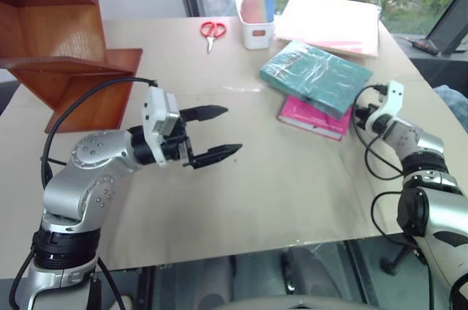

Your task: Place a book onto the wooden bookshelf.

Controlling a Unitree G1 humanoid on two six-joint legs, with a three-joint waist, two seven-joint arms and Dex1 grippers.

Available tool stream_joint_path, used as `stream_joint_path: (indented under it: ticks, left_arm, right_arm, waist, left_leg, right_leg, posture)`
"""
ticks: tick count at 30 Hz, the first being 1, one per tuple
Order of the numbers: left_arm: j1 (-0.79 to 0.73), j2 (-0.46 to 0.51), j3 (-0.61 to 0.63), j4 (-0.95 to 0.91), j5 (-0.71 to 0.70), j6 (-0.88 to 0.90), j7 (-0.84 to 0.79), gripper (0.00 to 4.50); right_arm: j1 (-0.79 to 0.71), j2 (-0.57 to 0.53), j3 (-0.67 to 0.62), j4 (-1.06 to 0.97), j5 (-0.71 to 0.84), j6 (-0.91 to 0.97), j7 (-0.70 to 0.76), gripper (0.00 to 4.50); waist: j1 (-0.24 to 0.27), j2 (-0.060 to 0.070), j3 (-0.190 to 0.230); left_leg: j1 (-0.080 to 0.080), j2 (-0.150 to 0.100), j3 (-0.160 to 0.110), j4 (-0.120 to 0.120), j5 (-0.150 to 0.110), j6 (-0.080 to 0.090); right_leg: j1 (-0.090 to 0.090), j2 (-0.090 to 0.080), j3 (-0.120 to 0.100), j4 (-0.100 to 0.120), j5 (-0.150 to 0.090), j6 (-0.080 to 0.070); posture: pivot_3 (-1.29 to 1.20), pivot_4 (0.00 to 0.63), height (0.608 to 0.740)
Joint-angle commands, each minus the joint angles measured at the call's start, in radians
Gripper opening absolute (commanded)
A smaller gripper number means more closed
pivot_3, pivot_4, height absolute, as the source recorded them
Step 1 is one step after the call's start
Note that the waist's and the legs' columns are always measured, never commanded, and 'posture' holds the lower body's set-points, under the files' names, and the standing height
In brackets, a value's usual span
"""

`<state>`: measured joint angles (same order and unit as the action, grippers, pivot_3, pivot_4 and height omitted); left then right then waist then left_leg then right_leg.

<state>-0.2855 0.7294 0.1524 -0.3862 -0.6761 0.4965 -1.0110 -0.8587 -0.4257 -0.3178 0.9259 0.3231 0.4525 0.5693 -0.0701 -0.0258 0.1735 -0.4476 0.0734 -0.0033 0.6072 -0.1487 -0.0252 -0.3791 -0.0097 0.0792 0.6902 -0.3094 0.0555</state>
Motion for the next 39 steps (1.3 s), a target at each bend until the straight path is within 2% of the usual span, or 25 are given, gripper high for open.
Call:
stream_joint_path:
  ticks: [1, 6, 13, 20, 23, 25, 29, 35, 39]
  left_arm:
    - [0.007, 0.012, 0.026, -0.048, -0.021, -0.001, 0.008, 4.5]
    - [-0.003, 0.008, 0.012, -0.032, -0.02, -0.008, 0.005, 4.5]
    - [-0.014, 0.007, 0.002, -0.022, -0.02, -0.01, 0.001, 4.5]
    - [-0.002, 0.011, 0.007, -0.003, -0.013, -0.019, -0.011, 4.5]
    - [0.005, 0.009, 0.006, 0.015, -0.005, -0.026, -0.017, 4.5]
    - [0.019, 0.012, 0.003, 0.033, 0.007, -0.038, -0.031, 4.5]
    - [0.024, 0.011, -0.001, 0.068, 0.031, -0.062, -0.047, 4.5]
    - [0.044, 0.009, 0.011, 0.058, 0.038, -0.07, -0.039, 4.5]
    - [0.07, 0.006, 0.026, 0.031, 0.035, -0.067, -0.019, 4.5]
  right_arm:
    - [0.08, 0.035, 0.042, -0.098, 0.026, 0.083, 0.08, 0.01]
    - [0.215, 0.07, 0.098, -0.379, 0.077, 0.207, 0.143, 0.01]
    - [0.382, 0.069, 0.092, -0.728, 0.162, 0.382, 0.105, 0.01]
    - [0.609, -0.028, 0.074, -1.224, 0.335, 0.563, 0.121, 0.01]
    - [0.625, -0.043, 0.074, -1.367, 0.412, 0.615, 0.099, 0.01]
    - [0.562, -0.016, 0.105, -1.381, 0.4, 0.614, 0.034, 0.01]
    - [0.368, 0.047, 0.233, -1.269, 0.258, 0.561, -0.113, 0.01]
    - [0.216, 0.069, 0.407, -1.071, 0.08, 0.465, -0.157, 0.01]
    - [0.159, 0.091, 0.444, -0.892, -0.006, 0.405, -0.181, 0.01]
  waist:
    - [0.0, 0.0, 0.0]
    - [0.0, -0.001, 0.0]
    - [0.005, 0.0, 0.0]
    - [0.029, 0.002, 0.001]
    - [0.025, 0.004, 0.003]
    - [0.022, 0.004, 0.003]
    - [0.024, 0.004, 0.003]
    - [0.037, 0.004, 0.003]
    - [0.034, 0.004, 0.003]
  left_leg:
    - [0.0, 0.0, 0.0, 0.0, 0.0, 0.0]
    - [0.0, 0.001, -0.001, 0.0, 0.0, 0.0]
    - [0.0, 0.001, -0.001, -0.001, 0.0, 0.0]
    - [-0.001, 0.0, -0.001, -0.001, 0.0, 0.0]
    - [-0.001, 0.0, 0.0, -0.001, 0.0, 0.0]
    - [0.0, 0.001, -0.001, -0.001, 0.0, 0.0]
    - [0.0, 0.001, -0.001, -0.001, 0.0, 0.0]
    - [-0.007, -0.001, -0.001, -0.001, 0.0, 0.0]
    - [-0.011, -0.001, -0.001, -0.002, 0.0, 0.0]
  right_leg:
    - [0.0, 0.0, 0.0, 0.0, 0.0, 0.0]
    - [0.0, 0.001, -0.001, 0.0, 0.0, 0.0]
    - [0.0, 0.001, -0.001, 0.0, 0.0, 0.0]
    - [-0.001, 0.0, -0.002, -0.002, 0.0, 0.0]
    - [-0.001, -0.001, -0.001, -0.002, 0.0, 0.0]
    - [-0.001, 0.0, -0.001, -0.002, 0.0, 0.0]
    - [-0.001, 0.001, -0.001, -0.002, 0.0, 0.0]
    - [-0.005, -0.002, -0.002, -0.004, 0.0, 0.0]
    - [-0.008, -0.002, -0.003, -0.005, 0.0, 0.0]
  posture:
    - [0.0, 0.15, 0.74]
    - [0.0, 0.15, 0.74]
    - [0.0, 0.15, 0.74]
    - [0.0, 0.15, 0.74]
    - [0.0, 0.15, 0.74]
    - [0.0, 0.15, 0.74]
    - [0.0, 0.15, 0.74]
    - [0.0, 0.15, 0.74]
    - [0.0, 0.15, 0.74]
